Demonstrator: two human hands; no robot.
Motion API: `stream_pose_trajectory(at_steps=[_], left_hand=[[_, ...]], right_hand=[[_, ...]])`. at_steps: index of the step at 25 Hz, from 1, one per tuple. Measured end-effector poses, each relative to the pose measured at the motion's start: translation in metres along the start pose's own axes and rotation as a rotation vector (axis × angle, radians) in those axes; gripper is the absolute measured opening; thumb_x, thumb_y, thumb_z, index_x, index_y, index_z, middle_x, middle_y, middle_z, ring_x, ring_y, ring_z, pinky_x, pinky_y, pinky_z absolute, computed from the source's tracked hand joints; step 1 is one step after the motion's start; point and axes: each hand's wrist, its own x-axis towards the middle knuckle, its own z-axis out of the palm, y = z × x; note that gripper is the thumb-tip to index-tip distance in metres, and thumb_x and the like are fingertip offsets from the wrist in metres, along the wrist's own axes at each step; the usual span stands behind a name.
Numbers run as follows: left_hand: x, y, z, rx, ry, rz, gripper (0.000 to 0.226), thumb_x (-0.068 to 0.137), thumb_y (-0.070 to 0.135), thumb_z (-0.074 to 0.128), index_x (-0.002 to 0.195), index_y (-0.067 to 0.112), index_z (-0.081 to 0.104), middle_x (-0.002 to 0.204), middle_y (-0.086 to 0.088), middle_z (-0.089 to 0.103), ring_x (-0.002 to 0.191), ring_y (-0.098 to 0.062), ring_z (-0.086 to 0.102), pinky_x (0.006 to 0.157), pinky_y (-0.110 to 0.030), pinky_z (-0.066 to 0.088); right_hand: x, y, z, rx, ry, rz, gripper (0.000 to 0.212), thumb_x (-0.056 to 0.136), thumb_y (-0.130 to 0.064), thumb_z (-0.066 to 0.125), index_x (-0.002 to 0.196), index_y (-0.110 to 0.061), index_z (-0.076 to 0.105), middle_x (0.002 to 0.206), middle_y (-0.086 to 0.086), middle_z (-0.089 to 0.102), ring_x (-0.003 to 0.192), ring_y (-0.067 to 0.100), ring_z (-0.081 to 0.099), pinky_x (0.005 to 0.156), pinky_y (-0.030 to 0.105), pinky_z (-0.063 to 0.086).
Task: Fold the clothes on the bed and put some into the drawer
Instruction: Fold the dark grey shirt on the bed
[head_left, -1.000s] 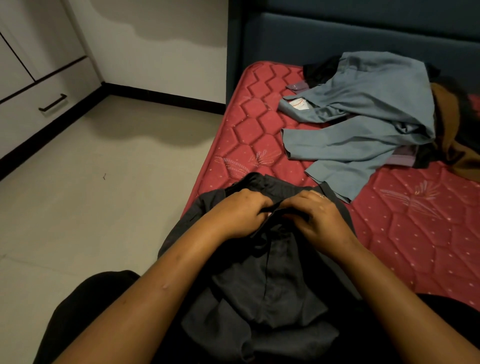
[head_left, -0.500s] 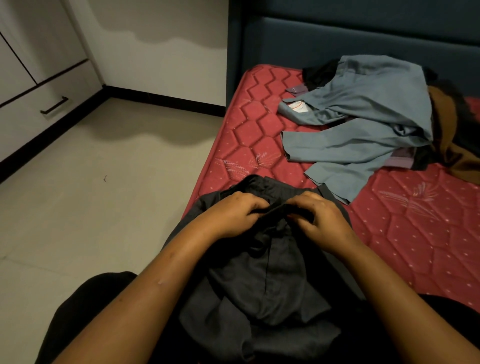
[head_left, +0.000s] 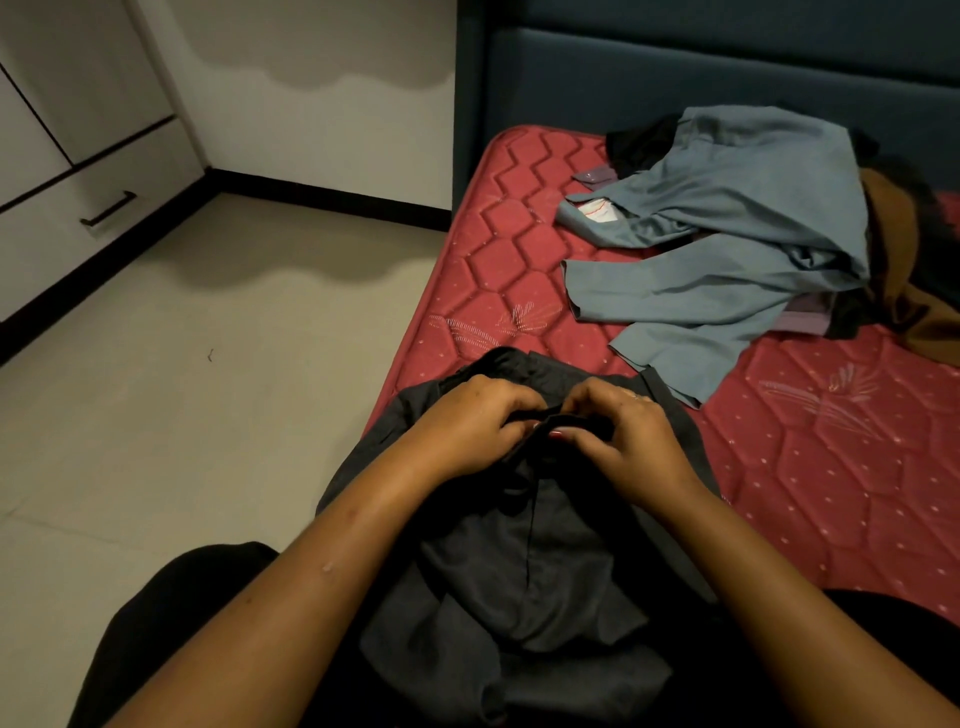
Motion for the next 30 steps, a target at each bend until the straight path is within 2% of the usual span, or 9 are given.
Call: stream_pose_trajectory(at_steps=[3, 7, 11, 16, 20, 24, 26, 30], left_hand=[[0.0, 0.002, -0.001, 0.048, 0.015, 0.038, 0.026, 0.082, 0.024, 0.049, 0.095, 0.019, 0.071, 0.089, 0.001, 0.072, 0.087, -0.02, 0.066, 0.073, -0.04, 0.051], [-0.001, 0.002, 0.001, 0.156, 0.03, 0.048, 0.03, 0.08, 0.03, 0.042, 0.09, 0.021, 0.069, 0.084, 0.0, 0.07, 0.082, -0.024, 0.065, 0.067, -0.042, 0.05], [-0.002, 0.001, 0.001, 0.146, 0.023, 0.027, 0.027, 0.084, 0.033, 0.046, 0.094, 0.022, 0.069, 0.087, 0.001, 0.07, 0.085, -0.023, 0.065, 0.07, -0.041, 0.05], [0.0, 0.002, 0.008, 0.154, 0.042, -0.037, 0.018, 0.094, 0.031, 0.055, 0.103, 0.024, 0.068, 0.098, -0.001, 0.071, 0.096, -0.026, 0.063, 0.077, -0.04, 0.05], [0.002, 0.005, 0.012, 0.104, 0.089, -0.063, 0.017, 0.093, 0.031, 0.057, 0.103, 0.025, 0.068, 0.098, 0.001, 0.071, 0.095, -0.025, 0.064, 0.075, -0.038, 0.05], [0.003, 0.003, 0.008, 0.124, 0.048, -0.031, 0.014, 0.092, 0.03, 0.058, 0.098, 0.024, 0.069, 0.088, 0.001, 0.07, 0.087, -0.023, 0.063, 0.074, -0.039, 0.05], [0.002, 0.001, 0.006, 0.107, 0.049, -0.027, 0.014, 0.091, 0.029, 0.059, 0.098, 0.025, 0.07, 0.087, 0.002, 0.07, 0.085, -0.021, 0.063, 0.074, -0.039, 0.05], [0.002, 0.002, 0.008, 0.093, 0.079, -0.075, 0.015, 0.091, 0.03, 0.058, 0.101, 0.027, 0.07, 0.092, 0.004, 0.071, 0.09, -0.02, 0.064, 0.076, -0.037, 0.05]], right_hand=[[0.002, 0.002, -0.002, 0.019, -0.031, 0.06, 0.016, 0.075, -0.04, 0.068, 0.082, -0.032, 0.055, 0.077, -0.013, 0.065, 0.077, 0.006, 0.061, 0.072, 0.032, 0.048], [0.003, 0.001, 0.003, -0.024, -0.064, 0.122, 0.016, 0.078, -0.035, 0.073, 0.087, -0.024, 0.065, 0.082, -0.009, 0.069, 0.08, 0.012, 0.065, 0.077, 0.037, 0.05], [0.002, 0.003, 0.006, -0.016, -0.096, 0.172, 0.015, 0.076, -0.034, 0.076, 0.088, -0.027, 0.07, 0.086, -0.008, 0.073, 0.084, 0.012, 0.067, 0.081, 0.038, 0.052], [0.002, 0.002, 0.006, -0.093, -0.142, 0.239, 0.02, 0.076, -0.041, 0.074, 0.08, -0.037, 0.056, 0.084, -0.012, 0.068, 0.085, 0.012, 0.064, 0.088, 0.039, 0.046], [0.001, -0.001, 0.011, -0.04, -0.156, 0.292, 0.03, 0.077, -0.037, 0.075, 0.074, -0.038, 0.045, 0.075, -0.011, 0.062, 0.075, 0.011, 0.058, 0.086, 0.04, 0.044], [0.004, 0.003, 0.006, -0.06, -0.166, 0.313, 0.019, 0.081, -0.033, 0.071, 0.082, -0.039, 0.053, 0.085, -0.017, 0.062, 0.092, 0.012, 0.062, 0.094, 0.042, 0.044], [0.004, 0.004, 0.006, -0.051, -0.176, 0.293, 0.02, 0.079, -0.034, 0.073, 0.082, -0.038, 0.054, 0.079, -0.017, 0.061, 0.085, 0.01, 0.061, 0.091, 0.042, 0.045], [0.001, 0.0, 0.011, 0.031, -0.12, 0.215, 0.034, 0.074, -0.035, 0.078, 0.072, -0.036, 0.044, 0.064, -0.013, 0.057, 0.062, 0.001, 0.051, 0.074, 0.038, 0.042]])
